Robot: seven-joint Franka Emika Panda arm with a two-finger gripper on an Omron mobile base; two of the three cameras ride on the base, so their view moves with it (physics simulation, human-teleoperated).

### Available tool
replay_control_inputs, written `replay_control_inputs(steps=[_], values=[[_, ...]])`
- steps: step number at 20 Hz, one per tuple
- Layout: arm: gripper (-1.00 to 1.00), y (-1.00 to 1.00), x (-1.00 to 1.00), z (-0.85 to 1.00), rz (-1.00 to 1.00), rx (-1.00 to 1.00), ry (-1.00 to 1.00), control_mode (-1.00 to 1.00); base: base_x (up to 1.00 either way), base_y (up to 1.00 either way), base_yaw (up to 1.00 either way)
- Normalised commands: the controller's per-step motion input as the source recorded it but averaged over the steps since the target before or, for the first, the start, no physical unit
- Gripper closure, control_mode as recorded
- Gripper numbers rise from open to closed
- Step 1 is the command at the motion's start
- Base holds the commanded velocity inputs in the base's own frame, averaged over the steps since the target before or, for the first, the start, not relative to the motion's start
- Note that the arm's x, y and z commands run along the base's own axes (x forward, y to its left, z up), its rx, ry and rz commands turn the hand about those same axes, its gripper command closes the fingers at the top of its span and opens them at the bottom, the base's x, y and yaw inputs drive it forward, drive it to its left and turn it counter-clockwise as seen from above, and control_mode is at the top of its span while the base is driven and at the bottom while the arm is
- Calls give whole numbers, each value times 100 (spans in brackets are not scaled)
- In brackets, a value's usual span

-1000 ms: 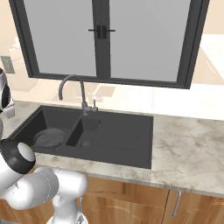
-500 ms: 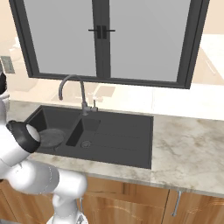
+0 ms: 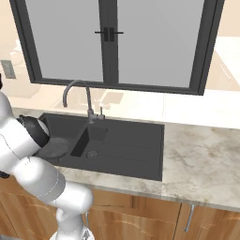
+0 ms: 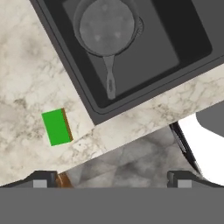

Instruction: Pick the pan and sponge and place them into the sink. Then turn on the water.

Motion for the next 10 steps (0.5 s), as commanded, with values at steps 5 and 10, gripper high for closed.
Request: replay_control_inputs(steps=[5,10], values=[[-100,11,-16,-20,1,-3,-2,-100,0,0,0],[-100,10,-9,-13,1,0,-3,-100,0,0,0]])
